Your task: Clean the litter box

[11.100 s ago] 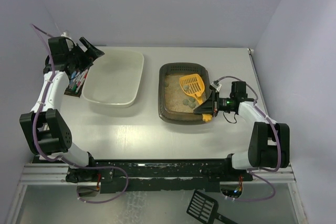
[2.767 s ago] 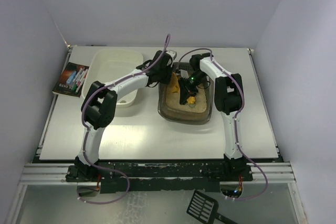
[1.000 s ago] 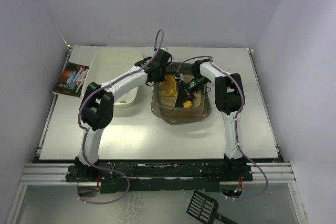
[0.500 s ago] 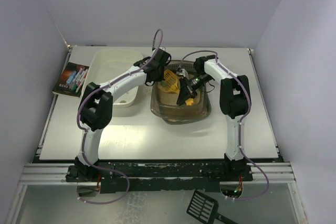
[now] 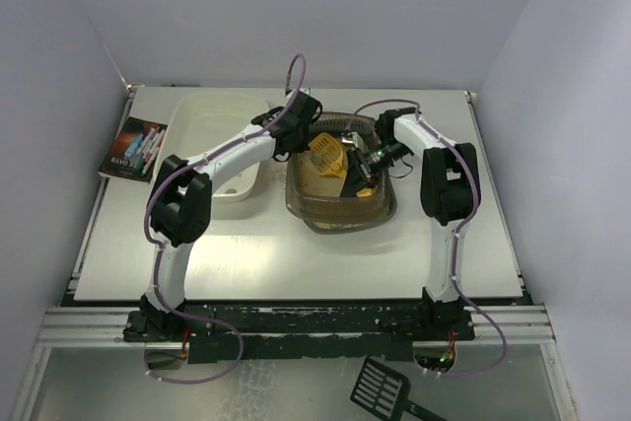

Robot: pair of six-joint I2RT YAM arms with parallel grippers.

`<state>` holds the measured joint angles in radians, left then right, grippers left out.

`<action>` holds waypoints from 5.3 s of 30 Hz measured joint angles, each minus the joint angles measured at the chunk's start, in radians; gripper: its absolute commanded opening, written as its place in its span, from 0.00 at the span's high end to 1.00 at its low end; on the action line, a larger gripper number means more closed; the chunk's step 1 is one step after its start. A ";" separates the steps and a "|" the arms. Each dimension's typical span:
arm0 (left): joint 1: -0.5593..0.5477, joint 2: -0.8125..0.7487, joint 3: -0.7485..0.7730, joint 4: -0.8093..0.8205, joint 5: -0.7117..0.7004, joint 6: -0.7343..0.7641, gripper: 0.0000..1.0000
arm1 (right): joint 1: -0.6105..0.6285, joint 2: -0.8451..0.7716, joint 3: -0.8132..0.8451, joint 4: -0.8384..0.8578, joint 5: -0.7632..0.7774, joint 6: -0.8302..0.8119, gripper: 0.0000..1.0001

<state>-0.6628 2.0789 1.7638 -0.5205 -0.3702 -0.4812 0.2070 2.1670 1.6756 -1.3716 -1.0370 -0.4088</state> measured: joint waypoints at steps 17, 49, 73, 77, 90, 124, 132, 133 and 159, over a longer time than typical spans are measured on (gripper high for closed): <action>-0.009 0.000 -0.013 0.039 0.010 -0.010 0.93 | -0.038 -0.088 -0.069 0.049 -0.047 -0.024 1.00; -0.061 -0.069 -0.081 0.054 0.114 -0.028 0.93 | -0.127 -0.487 -0.645 0.572 -0.217 0.194 1.00; -0.061 -0.086 -0.099 0.103 0.067 -0.046 0.93 | -0.178 -0.390 -0.545 0.526 -0.349 0.141 1.00; -0.061 -0.132 -0.166 0.121 0.040 -0.075 0.93 | -0.178 -0.341 -0.492 0.448 -0.377 0.065 1.00; -0.051 -0.230 -0.283 0.182 -0.050 -0.192 0.93 | -0.161 -0.222 -0.378 0.171 -0.455 -0.185 1.00; -0.016 -0.151 -0.302 0.158 -0.018 -0.349 0.93 | -0.140 -0.217 -0.376 0.237 -0.447 -0.163 1.00; -0.001 -0.145 -0.310 0.177 -0.044 -0.351 0.93 | -0.134 -0.220 -0.384 0.267 -0.425 -0.122 1.00; -0.001 -0.144 -0.311 0.177 -0.044 -0.351 0.93 | -0.134 -0.220 -0.385 0.270 -0.423 -0.118 1.00; -0.005 -0.134 -0.285 0.197 0.041 -0.326 0.88 | -0.122 -0.483 -0.489 0.502 -0.270 0.187 1.00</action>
<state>-0.6678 1.9450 1.4784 -0.3237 -0.3290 -0.8074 0.0853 1.6844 1.1866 -0.8692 -1.3067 -0.2222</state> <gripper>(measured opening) 0.143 0.168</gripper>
